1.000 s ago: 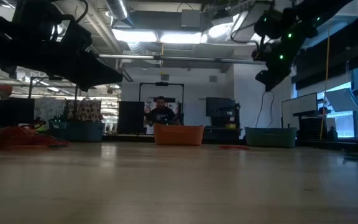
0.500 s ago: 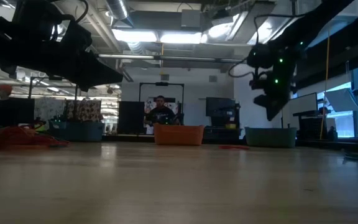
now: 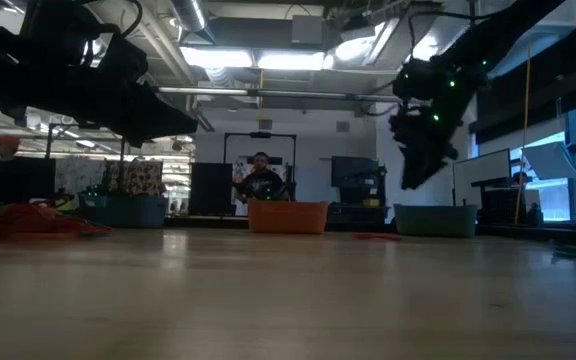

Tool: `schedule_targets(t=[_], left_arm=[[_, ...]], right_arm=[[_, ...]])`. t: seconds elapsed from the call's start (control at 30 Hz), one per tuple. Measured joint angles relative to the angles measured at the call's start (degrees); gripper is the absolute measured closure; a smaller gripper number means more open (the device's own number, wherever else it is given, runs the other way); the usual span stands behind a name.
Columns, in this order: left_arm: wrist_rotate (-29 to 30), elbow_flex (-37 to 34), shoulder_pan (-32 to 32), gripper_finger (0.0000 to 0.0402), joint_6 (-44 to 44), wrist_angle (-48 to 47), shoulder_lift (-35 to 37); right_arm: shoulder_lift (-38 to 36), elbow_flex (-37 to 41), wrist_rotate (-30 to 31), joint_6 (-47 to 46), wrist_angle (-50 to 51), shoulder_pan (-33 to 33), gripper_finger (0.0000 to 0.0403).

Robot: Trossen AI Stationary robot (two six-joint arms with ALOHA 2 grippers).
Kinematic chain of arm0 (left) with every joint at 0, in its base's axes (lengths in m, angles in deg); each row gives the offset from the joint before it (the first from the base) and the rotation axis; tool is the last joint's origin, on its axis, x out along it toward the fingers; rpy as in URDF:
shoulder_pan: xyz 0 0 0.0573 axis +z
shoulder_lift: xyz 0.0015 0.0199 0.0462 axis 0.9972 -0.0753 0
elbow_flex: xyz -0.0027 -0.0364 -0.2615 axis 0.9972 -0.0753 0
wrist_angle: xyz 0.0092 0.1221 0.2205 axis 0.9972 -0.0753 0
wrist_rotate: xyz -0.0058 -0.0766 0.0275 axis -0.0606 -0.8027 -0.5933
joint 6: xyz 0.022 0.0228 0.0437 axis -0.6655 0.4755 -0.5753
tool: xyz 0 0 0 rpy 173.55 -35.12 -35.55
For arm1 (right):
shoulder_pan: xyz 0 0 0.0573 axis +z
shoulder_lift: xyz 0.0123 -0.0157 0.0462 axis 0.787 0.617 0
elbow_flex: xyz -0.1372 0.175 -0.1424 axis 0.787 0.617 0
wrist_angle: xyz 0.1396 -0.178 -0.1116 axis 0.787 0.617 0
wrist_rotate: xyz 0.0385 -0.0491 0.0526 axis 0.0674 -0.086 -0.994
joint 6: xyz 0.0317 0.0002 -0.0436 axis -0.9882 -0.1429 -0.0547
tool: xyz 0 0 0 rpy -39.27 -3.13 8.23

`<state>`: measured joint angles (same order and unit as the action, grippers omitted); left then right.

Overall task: Sort rubber bands into baskets
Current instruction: Put the red rubber band into the green bin

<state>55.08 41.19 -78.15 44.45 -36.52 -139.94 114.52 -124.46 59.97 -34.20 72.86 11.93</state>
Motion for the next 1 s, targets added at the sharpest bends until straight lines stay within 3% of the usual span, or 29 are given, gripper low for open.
schedule_targets(t=[0.17, 0.43, 0.57, 1.0], left_arm=[[0.00, 0.00, 0.00, 0.0357, 0.01, -0.03, -0.01], [0.00, 0.00, 0.00, 0.0357, -0.01, -0.05, -0.01], [0.00, 0.00, 0.00, 0.0357, -0.26, -0.04, -0.01], [0.00, 0.00, 0.00, 0.0357, -0.35, -0.04, 0.00]], right_arm=[[2.06, 0.00, -5.38, -0.74, -4.87, 6.95, 0.0203], [8.84, 0.03, -2.04, -2.71, -6.32, 13.85, 0.0216], [11.98, 0.04, 2.12, -3.95, -7.74, 14.25, 0.0225], [19.20, -0.09, 1.96, -4.07, -12.94, 14.08, 0.0231]])
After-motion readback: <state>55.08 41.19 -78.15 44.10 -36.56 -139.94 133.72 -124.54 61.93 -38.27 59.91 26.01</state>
